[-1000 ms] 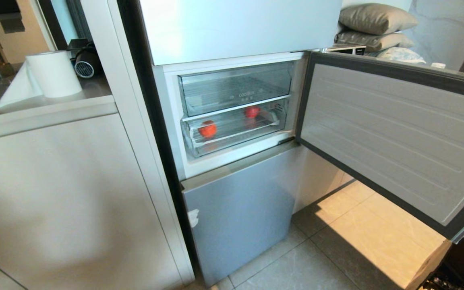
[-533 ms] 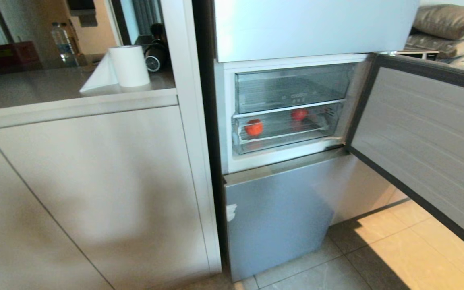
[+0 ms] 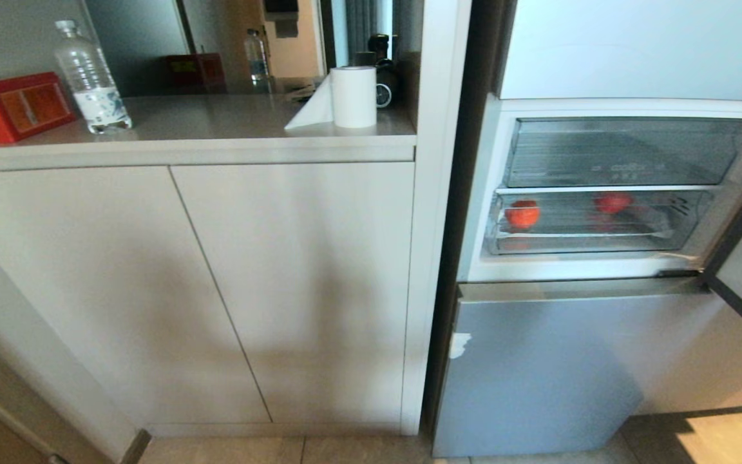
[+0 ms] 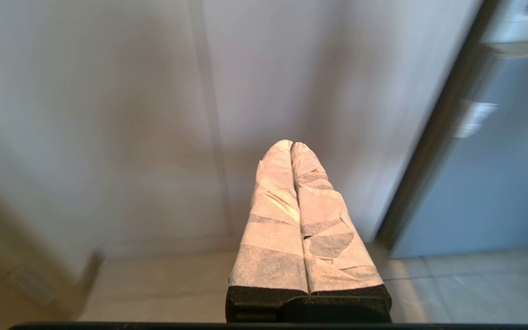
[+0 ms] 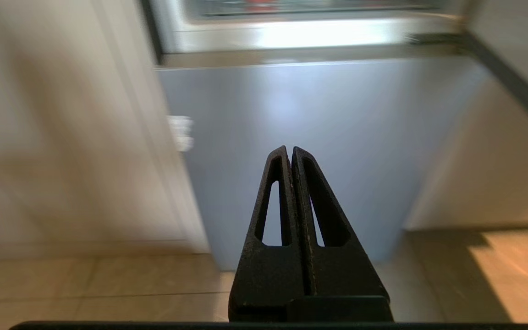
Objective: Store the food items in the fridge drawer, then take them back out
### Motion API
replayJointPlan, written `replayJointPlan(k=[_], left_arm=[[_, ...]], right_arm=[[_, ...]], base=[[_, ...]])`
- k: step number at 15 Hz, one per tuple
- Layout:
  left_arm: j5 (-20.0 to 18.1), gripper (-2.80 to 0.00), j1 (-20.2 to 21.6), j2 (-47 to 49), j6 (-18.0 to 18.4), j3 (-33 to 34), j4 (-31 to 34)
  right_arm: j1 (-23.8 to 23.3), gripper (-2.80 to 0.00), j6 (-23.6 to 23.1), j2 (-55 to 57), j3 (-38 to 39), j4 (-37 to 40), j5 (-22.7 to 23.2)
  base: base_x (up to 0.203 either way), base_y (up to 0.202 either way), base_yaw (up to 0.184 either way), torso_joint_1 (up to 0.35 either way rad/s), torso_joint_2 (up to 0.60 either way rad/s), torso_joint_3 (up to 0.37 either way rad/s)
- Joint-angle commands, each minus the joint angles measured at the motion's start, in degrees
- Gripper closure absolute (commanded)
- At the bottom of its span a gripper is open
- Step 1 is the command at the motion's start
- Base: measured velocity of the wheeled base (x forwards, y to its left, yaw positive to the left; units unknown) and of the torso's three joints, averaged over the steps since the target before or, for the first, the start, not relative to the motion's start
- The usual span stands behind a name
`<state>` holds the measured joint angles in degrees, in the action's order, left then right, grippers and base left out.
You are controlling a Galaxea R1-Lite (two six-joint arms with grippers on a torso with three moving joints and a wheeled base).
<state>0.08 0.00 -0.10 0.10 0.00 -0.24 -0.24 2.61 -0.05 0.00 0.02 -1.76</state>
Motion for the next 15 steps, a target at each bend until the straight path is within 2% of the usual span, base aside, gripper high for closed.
replayJointPlan(k=[1, 4, 7, 10, 11, 13, 15], left_arm=[[0.01, 0.0, 0.0, 0.01, -0.01, 0.09, -0.02], [0.01, 0.0, 0.0, 0.01, -0.01, 0.09, -0.02], [0.01, 0.0, 0.0, 0.01, -0.01, 0.09, -0.02], [0.01, 0.0, 0.0, 0.01, -0.01, 0.09, -0.02], [0.01, 0.0, 0.0, 0.01, -0.01, 0.09, -0.02], [0.01, 0.0, 0.0, 0.01, -0.01, 0.09, -0.02], [0.01, 0.0, 0.0, 0.01, -0.01, 0.09, -0.02]], right_arm=[[0.06, 0.0, -0.06, 0.05, 0.0, -0.02, 0.04], [0.03, 0.0, -6.84, 0.09, -0.67, 0.36, 0.83], [0.06, 0.0, -5.96, 8.5, -10.14, 0.25, 0.92], [0.06, 0.0, -3.65, 29.54, -20.49, -0.13, 1.89], [0.06, -2.8, -3.04, 37.52, -23.58, -1.06, 2.27], [0.07, -2.8, -2.08, 52.46, -27.82, -6.52, 2.77], [0.08, -2.8, -1.45, 67.74, -30.31, -15.4, 3.07]], base=[[-0.001, -0.012, 0.165, 0.002, 0.0, 0.003], [-0.002, -0.005, 0.106, 0.004, 0.0, 0.003], [0.0, 0.0, 0.0, 0.0, 0.0, 0.0], [0.0, 0.0, 0.0, 0.0, 0.0, 0.0], [0.0, 0.0, 0.0, 0.0, 0.0, 0.0], [0.0, 0.0, 0.0, 0.0, 0.0, 0.0], [0.0, 0.0, 0.0, 0.0, 0.0, 0.0]])
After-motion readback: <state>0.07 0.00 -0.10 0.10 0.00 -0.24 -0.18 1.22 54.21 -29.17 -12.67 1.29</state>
